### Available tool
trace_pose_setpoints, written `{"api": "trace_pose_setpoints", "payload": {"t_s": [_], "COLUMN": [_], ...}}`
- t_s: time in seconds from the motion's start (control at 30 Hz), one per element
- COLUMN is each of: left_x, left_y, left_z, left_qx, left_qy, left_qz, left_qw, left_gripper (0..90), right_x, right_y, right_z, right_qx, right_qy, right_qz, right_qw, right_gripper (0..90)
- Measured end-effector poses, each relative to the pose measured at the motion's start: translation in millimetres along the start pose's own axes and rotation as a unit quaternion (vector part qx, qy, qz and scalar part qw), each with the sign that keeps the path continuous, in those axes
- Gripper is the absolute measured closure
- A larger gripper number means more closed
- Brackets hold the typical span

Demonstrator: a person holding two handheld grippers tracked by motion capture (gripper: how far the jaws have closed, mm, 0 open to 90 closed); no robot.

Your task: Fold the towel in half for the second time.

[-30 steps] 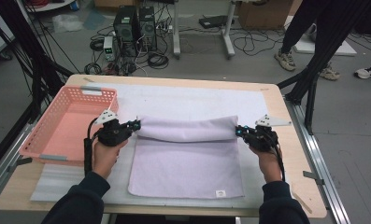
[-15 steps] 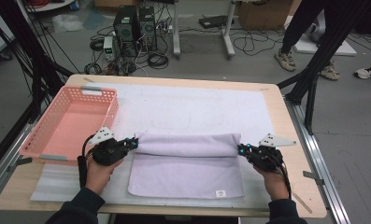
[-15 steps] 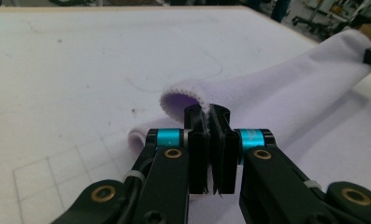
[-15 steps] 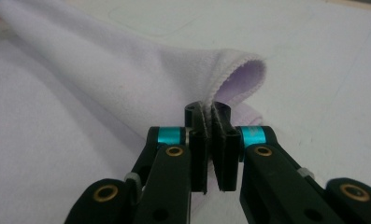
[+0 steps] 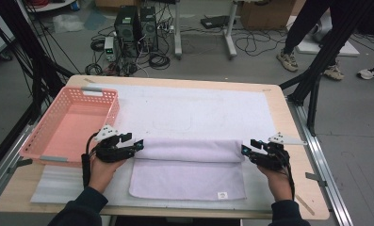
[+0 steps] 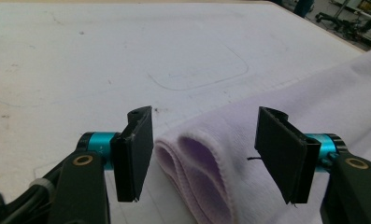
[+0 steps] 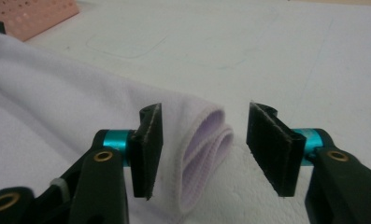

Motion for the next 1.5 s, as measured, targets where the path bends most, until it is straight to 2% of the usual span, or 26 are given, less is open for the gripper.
{"api": "trace_pose_setpoints", "payload": {"t_s": [0.07, 0.13, 0.2, 0.23, 0.27, 0.3, 0.33, 0.37, 0.4, 0.6, 0.77, 1.07, 1.2, 1.37, 1.5], "left_x": [-0.2, 0.7, 2.9, 4.6, 6.0, 7.2, 7.6, 8.0, 7.9, 9.6, 14.8, 23.4, 26.5, 31.5, 33.6], "left_y": [-0.2, -2.0, -3.5, -3.9, -3.9, -3.5, -2.9, -2.6, -3.0, -4.3, -8.3, -26.7, -32.3, -38.0, -43.4], "left_z": [-6.2, -10.5, -11.7, -11.0, -9.2, -7.2, -4.9, -1.8, 0.9, 16.5, 31.1, 54.5, 66.2, 80.5, 87.9], "left_qx": [-0.007, -0.017, -0.025, -0.024, -0.016, -0.006, -0.003, 0.002, 0.006, 0.022, 0.032, 0.025, 0.023, 0.023, 0.015], "left_qy": [-0.006, -0.014, -0.025, -0.028, -0.032, -0.036, -0.039, -0.044, -0.047, -0.071, -0.082, -0.091, -0.099, -0.105, -0.116], "left_qz": [-0.001, -0.006, -0.020, -0.029, -0.034, -0.036, -0.038, -0.037, -0.037, -0.024, -0.027, -0.038, -0.038, -0.045, -0.045], "left_qw": [1.0000, 0.9997, 0.9992, 0.9989, 0.9988, 0.9987, 0.9985, 0.9983, 0.9982, 0.9969, 0.9958, 0.9948, 0.9941, 0.9931, 0.9921], "left_gripper": [39.6, 47.2, 61.6, 71.1, 80.3, 82.4, 83.4, 83.5, 83.6, 83.7, 83.6, 83.3, 83.2, 83.2, 83.2], "right_x": [1.0, 2.5, 4.8, 6.4, 7.4, 7.4, 6.2, 4.5, 2.5, -6.1, -14.4, -36.6, -47.4, -56.6, -60.8], "right_y": [4.0, 6.9, 9.1, 9.6, 9.5, 9.0, 8.1, 6.7, 4.6, -6.4, -12.4, -24.5, -31.3, -38.6, -44.7], "right_z": [-9.1, -19.4, -29.5, -32.5, -33.9, -34.2, -33.8, -32.9, -30.7, -12.3, -0.8, 19.5, 28.5, 39.1, 43.1], "right_qx": [-0.009, -0.027, -0.046, -0.050, -0.055, -0.062, -0.069, -0.071, -0.069, -0.043, -0.032, -0.024, -0.035, -0.035, -0.050], "right_qy": [0.008, 0.007, 0.003, 0.005, 0.011, 0.015, 0.019, 0.024, 0.029, 0.049, 0.056, 0.071, 0.084, 0.097, 0.108], "right_qz": [-0.006, -0.002, 0.001, -0.002, -0.004, -0.004, 0.001, 0.011, 0.023, 0.021, 0.028, 0.041, 0.055, 0.059, 0.060], "right_qw": [0.9999, 0.9996, 0.9990, 0.9987, 0.9984, 0.9980, 0.9975, 0.9971, 0.9969, 0.9977, 0.9975, 0.9963, 0.9943, 0.9930, 0.9910], "right_gripper": [42.0, 41.3, 43.0, 49.9, 61.9, 74.3, 82.0, 83.4, 83.9, 84.0, 83.9, 83.9, 83.9, 83.9, 83.9]}}
Point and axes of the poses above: each handheld gripper's, and its own axes: z roughly backward along the jaws, y roughly out of its top, x roughly to its right, the point moved 1 cm from there along -z, roughly forward along the jaws, and after that the axes turned 13 degrees about y, right-handed, at the moved point
